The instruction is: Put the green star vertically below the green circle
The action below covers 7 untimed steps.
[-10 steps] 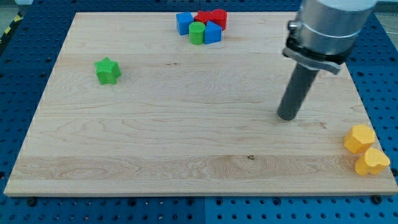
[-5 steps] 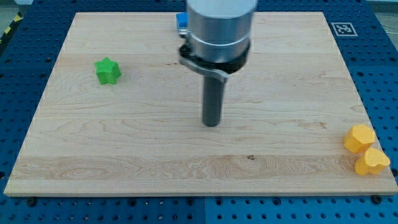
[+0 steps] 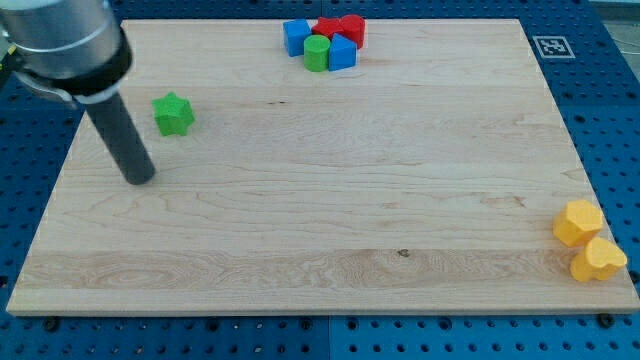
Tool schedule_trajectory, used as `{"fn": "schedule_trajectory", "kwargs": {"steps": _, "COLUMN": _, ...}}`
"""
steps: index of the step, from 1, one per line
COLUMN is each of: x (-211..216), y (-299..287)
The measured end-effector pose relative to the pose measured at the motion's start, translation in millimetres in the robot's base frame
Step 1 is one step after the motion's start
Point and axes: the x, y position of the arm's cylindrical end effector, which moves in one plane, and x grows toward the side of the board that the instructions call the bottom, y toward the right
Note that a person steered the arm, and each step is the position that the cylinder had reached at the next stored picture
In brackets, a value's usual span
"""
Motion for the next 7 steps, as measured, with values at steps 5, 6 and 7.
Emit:
{"fn": "schedule_trajectory", "kwargs": {"steps": 5, "x": -53, "y": -73}}
{"fn": "schedule_trajectory", "kwargs": {"steps": 6, "x": -86, "y": -66}}
{"fn": "schedule_trajectory", "kwargs": {"steps": 7, "x": -89, "y": -47}}
